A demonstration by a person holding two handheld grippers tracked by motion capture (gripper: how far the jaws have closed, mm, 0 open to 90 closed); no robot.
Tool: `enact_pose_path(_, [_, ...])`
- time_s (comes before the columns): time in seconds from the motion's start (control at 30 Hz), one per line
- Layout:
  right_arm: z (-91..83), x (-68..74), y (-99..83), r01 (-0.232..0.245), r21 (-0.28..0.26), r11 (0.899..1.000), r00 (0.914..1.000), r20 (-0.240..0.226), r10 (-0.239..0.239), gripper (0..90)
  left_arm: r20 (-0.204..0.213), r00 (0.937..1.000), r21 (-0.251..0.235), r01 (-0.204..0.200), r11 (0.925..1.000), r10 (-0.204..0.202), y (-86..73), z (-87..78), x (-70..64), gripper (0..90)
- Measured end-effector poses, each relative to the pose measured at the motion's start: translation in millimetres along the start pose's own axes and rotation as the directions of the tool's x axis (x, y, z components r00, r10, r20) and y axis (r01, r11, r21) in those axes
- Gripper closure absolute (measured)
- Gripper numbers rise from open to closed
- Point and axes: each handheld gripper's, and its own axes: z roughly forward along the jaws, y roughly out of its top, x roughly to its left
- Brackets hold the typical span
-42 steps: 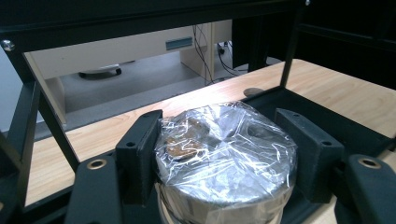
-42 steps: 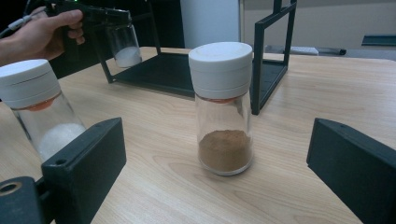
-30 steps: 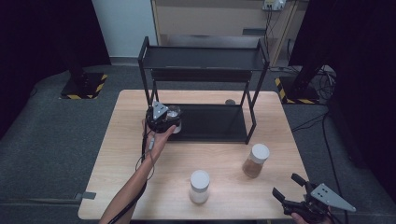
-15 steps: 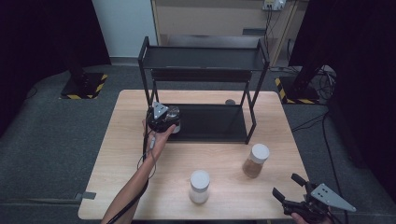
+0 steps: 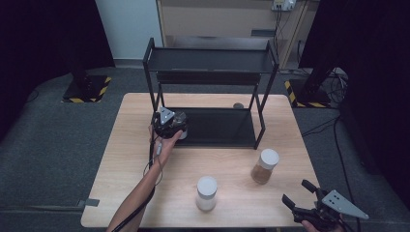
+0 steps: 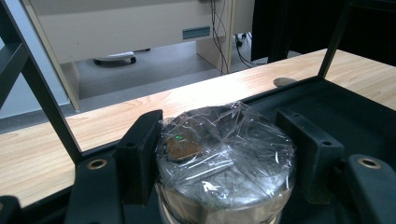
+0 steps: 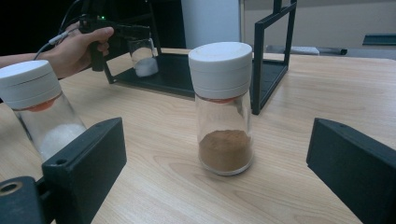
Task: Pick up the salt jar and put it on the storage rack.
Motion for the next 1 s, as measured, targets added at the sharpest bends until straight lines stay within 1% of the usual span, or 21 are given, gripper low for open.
enact_pose_path(0.07, [0.0, 0.0, 0.0, 0.0, 0.0, 1.0, 1.0, -0.001, 0.0, 5.2, 0.005, 1.0, -0.001, 0.002, 1.0, -0.002, -1.0, 0.3, 0.4, 33.7])
enact_pose_path(0.33, [0.0, 0.1, 0.1, 0.0, 0.0, 1.0, 1.0, -0.001, 0.0, 5.2, 0.001, 1.0, 0.0, -0.002, 1.0, 0.002, -2.2, 1.2, -1.1, 33.7])
enact_pose_path(0.67, [-0.1, 0.3, 0.1, 0.0, 0.0, 1.0, 1.0, -0.001, 0.0, 5.2, 0.003, 0.9999, 0.003, -0.015, 0.9999, 0.015, -1.5, 0.9, -0.7, 32.8])
enact_pose_path(0.8, [-0.1, 0.1, 0.1, 0.0, 0.0, 1.0, 1.0, -0.003, 0.0, 5.2, 0.006, 1.0, 0.001, -0.001, 1.0, 0.001, -0.6, 1.0, -0.5, 28.8])
enact_pose_path(0.9, [-0.2, 0.1, 0.1, 0.0, -0.001, 1.0, 1.0, -0.003, 0.0, 5.2, 0.003, 1.0, 0.004, -0.003, 1.0, 0.003, 1.0, 0.7, -1.0, 23.2])
enact_pose_path(1.0, [-0.3, 0.0, 0.1, 0.0, -0.001, 1.0, 1.0, -0.004, 0.0, 5.2, 0.004, 1.0, -0.001, 0.004, 1.0, -0.004, 2.5, -0.3, -0.6, 19.4])
